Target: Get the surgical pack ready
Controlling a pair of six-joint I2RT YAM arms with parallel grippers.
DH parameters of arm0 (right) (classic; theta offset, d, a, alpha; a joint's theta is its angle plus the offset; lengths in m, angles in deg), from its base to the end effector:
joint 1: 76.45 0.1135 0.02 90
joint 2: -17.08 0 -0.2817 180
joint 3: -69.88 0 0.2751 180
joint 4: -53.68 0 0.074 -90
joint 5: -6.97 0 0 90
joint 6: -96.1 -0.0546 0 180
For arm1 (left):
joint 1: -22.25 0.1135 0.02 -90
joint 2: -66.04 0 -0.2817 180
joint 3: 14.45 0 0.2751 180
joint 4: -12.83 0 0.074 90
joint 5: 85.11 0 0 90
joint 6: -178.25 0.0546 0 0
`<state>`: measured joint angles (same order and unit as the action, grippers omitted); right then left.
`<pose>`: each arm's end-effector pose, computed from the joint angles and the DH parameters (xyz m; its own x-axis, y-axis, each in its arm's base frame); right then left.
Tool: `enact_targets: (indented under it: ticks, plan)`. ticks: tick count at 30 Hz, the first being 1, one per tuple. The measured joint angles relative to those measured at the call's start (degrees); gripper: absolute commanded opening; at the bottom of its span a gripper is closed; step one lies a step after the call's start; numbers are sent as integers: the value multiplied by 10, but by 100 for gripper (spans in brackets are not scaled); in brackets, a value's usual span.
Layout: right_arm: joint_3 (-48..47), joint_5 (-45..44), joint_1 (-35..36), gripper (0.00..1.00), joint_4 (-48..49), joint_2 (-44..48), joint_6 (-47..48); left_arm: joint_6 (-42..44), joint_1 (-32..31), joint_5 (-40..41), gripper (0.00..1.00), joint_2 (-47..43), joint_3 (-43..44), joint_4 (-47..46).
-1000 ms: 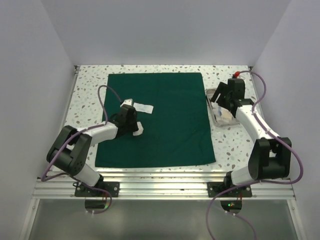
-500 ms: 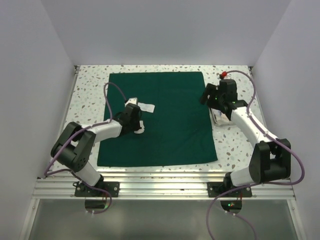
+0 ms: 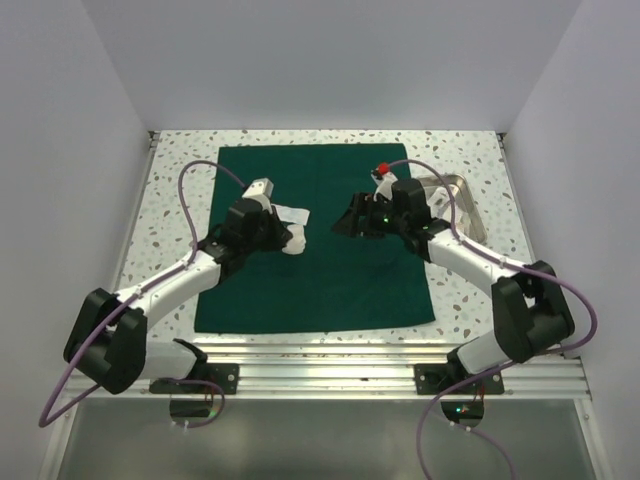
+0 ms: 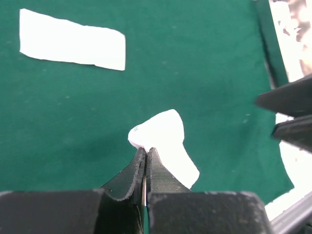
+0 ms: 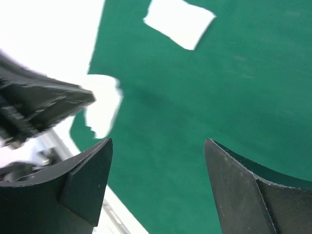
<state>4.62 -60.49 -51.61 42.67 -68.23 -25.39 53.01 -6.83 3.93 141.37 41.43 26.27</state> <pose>0.3197 0.1711 0.2357 -0.7576 0.1809 -0.6272 -0.3404 0.7103 0.6161 0.2758 -0.1544 0.2246 -0.6751 -0.2847 -0.6806 0.1331 0.8604 -0.4919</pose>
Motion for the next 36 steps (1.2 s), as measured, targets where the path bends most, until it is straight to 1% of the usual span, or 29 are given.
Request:
enact_targets:
  ticks: [3, 8, 12, 16, 19, 20, 23, 24, 25, 26, 27, 28, 30, 31, 32, 36]
  plan:
    - [20, 41, 14, 80, 69, -6, -30, -7, 0, -21, 0, 0, 7, -1]
    - [29, 72, 34, 79, 143, -19, -71, -23, 0, -54, 0, -1, 8, -5]
    - [29, 83, 50, 77, 174, -37, -89, -41, 0, -79, 0, -5, 7, -21]
    - [28, 86, 64, 76, 181, -60, -102, -47, -3, -91, 0, -14, 7, -36]
    - [28, 85, 70, 68, 188, -72, -108, -47, -4, -96, 0, -19, 7, -40]
    - [28, 85, 71, 62, 191, -75, -110, -47, -4, -98, 0, -19, 7, -42]
    - [28, 85, 74, 47, 199, -78, -118, -49, -4, -104, 0, -19, 7, -43]
    - [28, 86, 74, 36, 202, -78, -121, -52, -4, -106, 0, -19, 7, -43]
    - [28, 86, 75, 26, 205, -79, -123, -55, -4, -109, 0, -19, 7, -45]
    - [28, 86, 75, 6, 209, -80, -126, -58, -4, -111, 0, -19, 7, -47]
    - [28, 86, 75, 0, 213, -80, -130, -60, -4, -113, 2, -20, 6, -49]
    - [28, 86, 75, 0, 216, -80, -133, -61, -4, -115, 10, -21, 4, -51]
    - [28, 84, 75, 0, 220, -80, -139, -61, -4, -116, 17, -24, -1, -58]
    - [28, 84, 75, 0, 220, -80, -140, -61, -4, -116, 23, -26, -3, -58]
    - [28, 81, 75, 0, 220, -80, -140, -59, -4, -115, 24, -30, -7, -61]
    - [37, 65, 62, 0, 220, -64, -144, -59, -3, -108, 19, -41, -12, -60]
